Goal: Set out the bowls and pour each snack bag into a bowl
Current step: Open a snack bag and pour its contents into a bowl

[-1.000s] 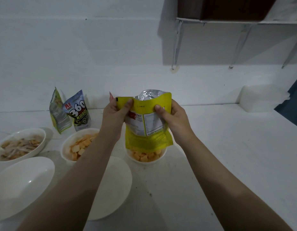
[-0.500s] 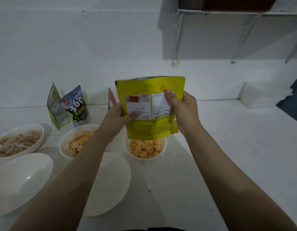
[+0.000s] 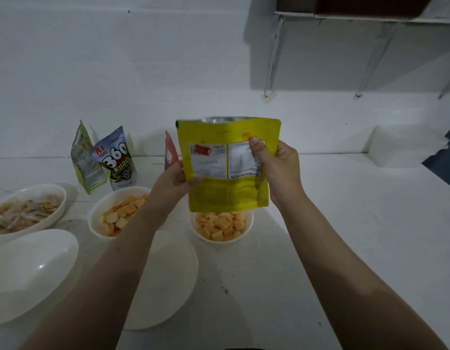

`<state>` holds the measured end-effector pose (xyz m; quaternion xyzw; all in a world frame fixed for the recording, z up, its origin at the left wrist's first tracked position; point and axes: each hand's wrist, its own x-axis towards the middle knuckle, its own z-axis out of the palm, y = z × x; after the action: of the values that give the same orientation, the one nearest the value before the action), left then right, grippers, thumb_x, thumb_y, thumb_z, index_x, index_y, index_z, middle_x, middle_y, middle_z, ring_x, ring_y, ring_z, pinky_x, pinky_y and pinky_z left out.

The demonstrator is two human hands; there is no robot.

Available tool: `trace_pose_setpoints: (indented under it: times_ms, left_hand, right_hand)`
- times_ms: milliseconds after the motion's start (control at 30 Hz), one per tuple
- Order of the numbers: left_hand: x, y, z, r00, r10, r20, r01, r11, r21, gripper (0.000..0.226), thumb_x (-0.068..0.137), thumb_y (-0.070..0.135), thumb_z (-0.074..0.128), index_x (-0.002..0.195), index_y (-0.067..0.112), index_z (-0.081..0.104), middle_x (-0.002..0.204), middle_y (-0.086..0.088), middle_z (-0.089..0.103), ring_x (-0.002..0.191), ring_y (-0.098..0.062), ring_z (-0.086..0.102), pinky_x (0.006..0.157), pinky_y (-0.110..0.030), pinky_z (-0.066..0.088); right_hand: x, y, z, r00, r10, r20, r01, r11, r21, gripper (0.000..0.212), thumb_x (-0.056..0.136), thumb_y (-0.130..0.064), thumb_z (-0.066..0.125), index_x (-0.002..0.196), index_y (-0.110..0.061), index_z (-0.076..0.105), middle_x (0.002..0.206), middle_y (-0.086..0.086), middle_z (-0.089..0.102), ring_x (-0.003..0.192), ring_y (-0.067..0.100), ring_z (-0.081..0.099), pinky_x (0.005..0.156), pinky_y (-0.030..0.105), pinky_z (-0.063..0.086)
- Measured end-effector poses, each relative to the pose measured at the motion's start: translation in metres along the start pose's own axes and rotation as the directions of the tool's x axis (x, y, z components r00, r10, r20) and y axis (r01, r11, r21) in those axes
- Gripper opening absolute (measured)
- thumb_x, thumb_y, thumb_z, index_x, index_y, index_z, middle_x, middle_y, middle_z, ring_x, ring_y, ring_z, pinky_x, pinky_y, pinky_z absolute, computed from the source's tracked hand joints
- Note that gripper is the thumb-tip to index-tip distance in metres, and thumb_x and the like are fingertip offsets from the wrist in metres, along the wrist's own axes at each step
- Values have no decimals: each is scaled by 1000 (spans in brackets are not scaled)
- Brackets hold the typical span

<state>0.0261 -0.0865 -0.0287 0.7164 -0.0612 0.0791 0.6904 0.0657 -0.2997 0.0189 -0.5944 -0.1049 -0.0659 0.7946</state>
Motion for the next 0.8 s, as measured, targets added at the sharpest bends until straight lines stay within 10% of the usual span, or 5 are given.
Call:
trace_pose_setpoints:
  times_ms: [133, 533, 800]
  left_hand:
    - [18, 27, 8, 986, 6, -165, -44, 973, -226, 34, 98, 15, 53, 126, -3, 56, 116, -16, 66, 72, -14, 67, 51, -21, 53]
    - [37, 38, 14, 960, 33, -279, -157, 885, -437, 17, 99, 10, 48, 104, 9, 64, 91, -1, 77, 87, -19, 72, 79, -37, 59]
    - [43, 46, 9, 953, -46, -299, -128, 834, -536, 24, 99, 15, 50, 122, 10, 58, 122, -12, 67, 117, -35, 61, 93, -61, 49]
  right_hand:
    - [-3, 6, -1, 1000, -7, 30, 11, 989, -144, 7, 88, -22, 72, 91, -17, 76, 88, 4, 78, 83, 21, 74, 74, 40, 61]
    - [-15, 36, -29, 924, 215, 317, -55, 893, -446, 25, 87, -27, 73, 110, -35, 70, 107, -11, 75, 99, 6, 71, 88, 29, 57]
    - [-13, 29, -26, 982, -51, -184, -13, 944, -329, 19, 79, -29, 80, 88, -26, 64, 77, 0, 72, 72, 19, 69, 73, 37, 56]
